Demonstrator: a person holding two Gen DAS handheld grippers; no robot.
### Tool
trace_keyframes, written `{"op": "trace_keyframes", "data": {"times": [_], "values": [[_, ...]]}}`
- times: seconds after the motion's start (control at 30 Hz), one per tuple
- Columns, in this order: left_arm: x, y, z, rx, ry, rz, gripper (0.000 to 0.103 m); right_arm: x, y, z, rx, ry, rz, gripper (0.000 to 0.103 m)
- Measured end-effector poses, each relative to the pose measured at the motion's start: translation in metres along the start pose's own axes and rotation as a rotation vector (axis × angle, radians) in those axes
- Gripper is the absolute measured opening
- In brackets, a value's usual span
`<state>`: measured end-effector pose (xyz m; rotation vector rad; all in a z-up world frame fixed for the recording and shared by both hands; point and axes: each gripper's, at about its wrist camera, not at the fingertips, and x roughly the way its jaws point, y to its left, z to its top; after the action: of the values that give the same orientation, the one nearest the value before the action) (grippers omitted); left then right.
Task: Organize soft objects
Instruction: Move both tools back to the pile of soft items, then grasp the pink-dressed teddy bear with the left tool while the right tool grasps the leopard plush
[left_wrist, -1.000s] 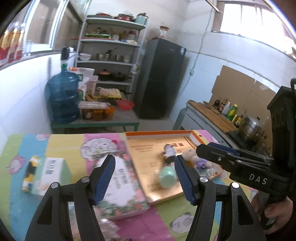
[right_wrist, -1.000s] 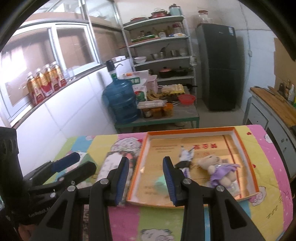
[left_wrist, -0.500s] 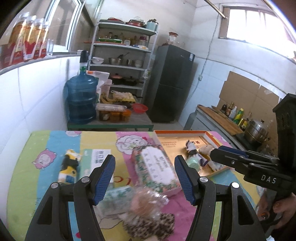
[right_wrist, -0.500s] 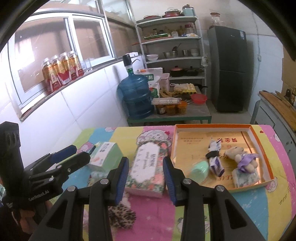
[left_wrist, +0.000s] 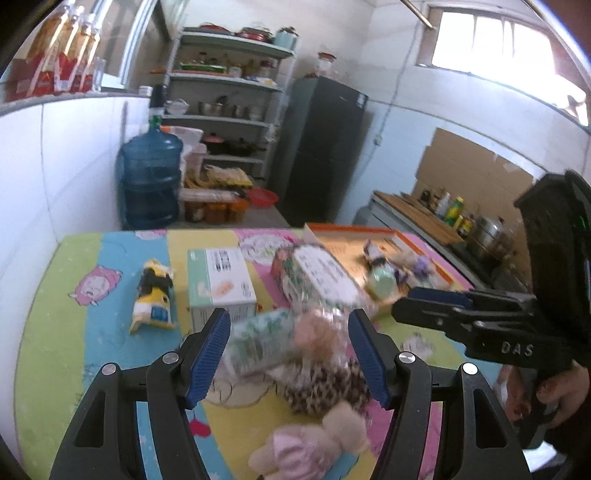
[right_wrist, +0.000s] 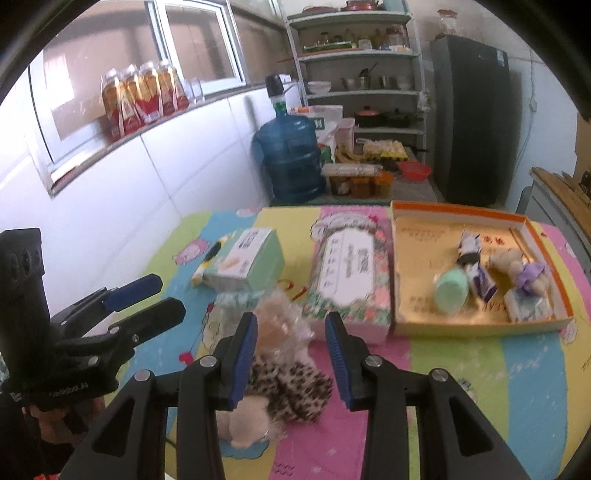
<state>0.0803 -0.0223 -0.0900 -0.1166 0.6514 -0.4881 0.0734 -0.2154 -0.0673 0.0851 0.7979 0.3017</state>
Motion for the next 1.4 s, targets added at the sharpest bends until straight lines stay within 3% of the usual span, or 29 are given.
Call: {"op": "trace_keyframes", "data": {"times": [0.23,0.43,0.57,0.9,1.0,1.07,1.17,1.4], "values": [[0.002,0.004,-0.031,0.056,0.057,-0.103,0.068,0.008,0.009,-0.015,0.016,0.032,-0.02,0.038],[0.011,-0.005,-0.06,0.198,0.132,-0.263,0.068,0.006,0.008,-0.018,0.035,0.037,-0.038,0.038],[0.018,-0.009,-0.069,0.269,0.165,-0.311,0.068,0.005,0.006,-0.021,0.05,0.044,-0.055,0.038],[0.052,-0.003,-0.093,0.348,0.287,-0.306,0.068,0.001,0.001,-0.028,0.073,0.053,-0.084,0.038],[0.055,-0.001,-0.092,0.329,0.289,-0.307,0.068,0.004,0.001,-0.028,0.074,0.06,-0.086,0.038],[0.056,0.001,-0.092,0.319,0.285,-0.282,0.056,0.006,0.0,-0.028,0.079,0.066,-0.083,0.038],[0.052,0.004,-0.091,0.294,0.262,-0.278,0.05,0.014,0.002,-0.028,0.08,0.081,-0.064,0.038],[0.027,0.024,-0.086,0.185,0.206,-0.221,0.048,0.039,0.009,-0.034,0.066,0.16,0.036,0.038]]}}
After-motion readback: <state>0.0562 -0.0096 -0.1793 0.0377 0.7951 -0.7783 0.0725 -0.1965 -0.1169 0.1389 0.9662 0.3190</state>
